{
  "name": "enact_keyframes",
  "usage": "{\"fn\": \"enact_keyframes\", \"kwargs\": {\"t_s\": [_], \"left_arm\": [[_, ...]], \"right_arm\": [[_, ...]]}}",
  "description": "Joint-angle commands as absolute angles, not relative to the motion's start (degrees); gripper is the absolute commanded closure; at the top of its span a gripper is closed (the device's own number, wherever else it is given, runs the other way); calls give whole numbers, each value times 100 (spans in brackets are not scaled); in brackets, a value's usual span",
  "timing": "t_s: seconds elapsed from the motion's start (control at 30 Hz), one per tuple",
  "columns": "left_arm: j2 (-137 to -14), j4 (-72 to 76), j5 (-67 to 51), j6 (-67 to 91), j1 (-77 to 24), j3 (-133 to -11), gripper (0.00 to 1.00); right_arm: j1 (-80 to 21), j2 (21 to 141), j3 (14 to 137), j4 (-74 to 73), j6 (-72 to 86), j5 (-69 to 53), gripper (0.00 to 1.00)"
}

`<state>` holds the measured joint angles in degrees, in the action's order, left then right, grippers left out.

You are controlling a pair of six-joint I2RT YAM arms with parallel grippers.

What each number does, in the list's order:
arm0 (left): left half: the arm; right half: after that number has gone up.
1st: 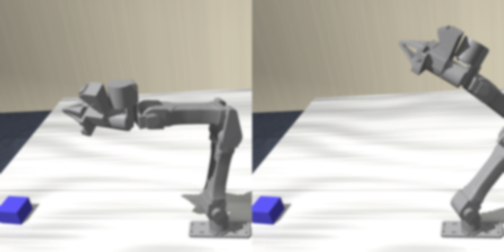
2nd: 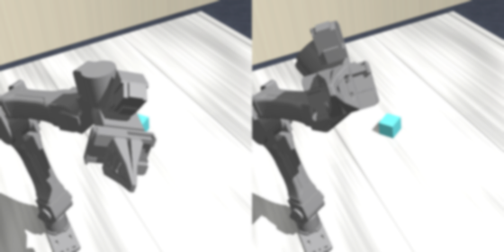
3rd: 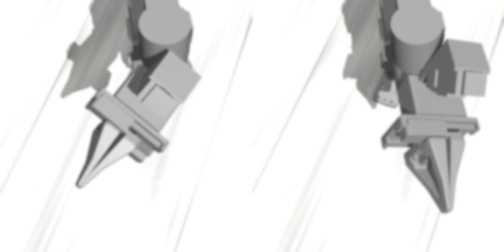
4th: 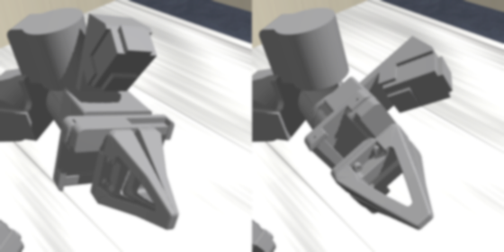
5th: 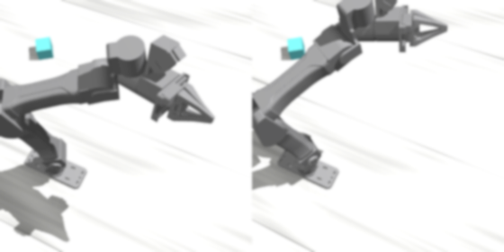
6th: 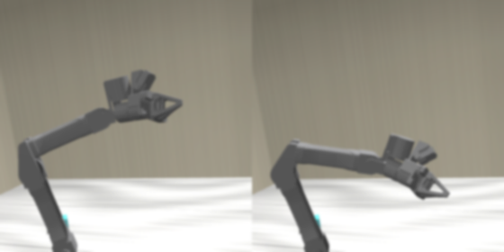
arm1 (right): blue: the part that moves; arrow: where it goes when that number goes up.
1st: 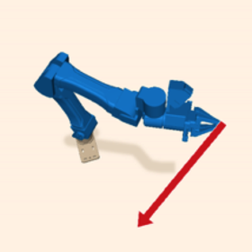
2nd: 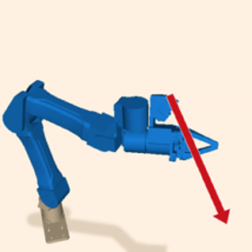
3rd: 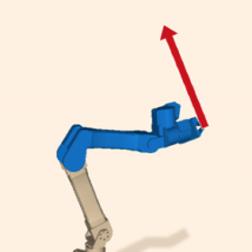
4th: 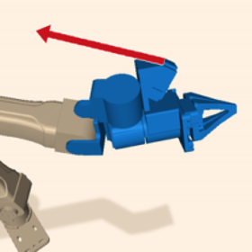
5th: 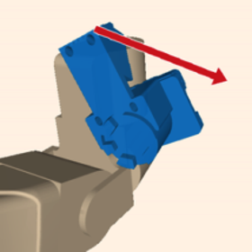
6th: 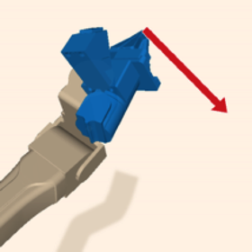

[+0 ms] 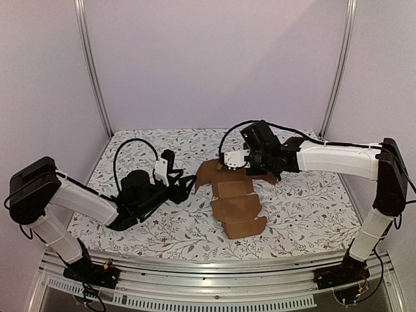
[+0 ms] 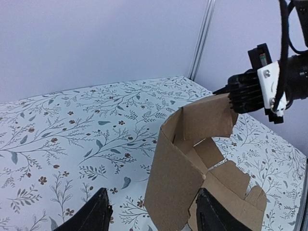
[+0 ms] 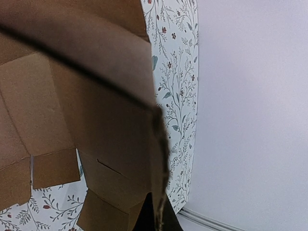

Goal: Fold the paper box

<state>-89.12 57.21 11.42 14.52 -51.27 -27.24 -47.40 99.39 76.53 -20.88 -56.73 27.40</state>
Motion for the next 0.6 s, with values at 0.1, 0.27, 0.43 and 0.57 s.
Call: {"fn": "enact_keyframes", "kwargs": {"t_s": [0.1,0.27,0.43,0.57], "left_arm": [[-9755,5299,505,1582,-4676,-3248,41],[-9636,6163,-1118,1502,-4818,-2810,34],[-8759,5614,-1391,1237,-5001,-2454,32],[-8144,4941,-1296,1210,-5004,-2254,32]], "right_arm": [[-4895,10076,6993,-152,-6697,3119,100],[-4961,10219,6759,420,-6933,3409,100],[-5043,10212,6518,1041,-7027,3643,100],[-5090,10256,6304,1436,-7079,3826,100]]}}
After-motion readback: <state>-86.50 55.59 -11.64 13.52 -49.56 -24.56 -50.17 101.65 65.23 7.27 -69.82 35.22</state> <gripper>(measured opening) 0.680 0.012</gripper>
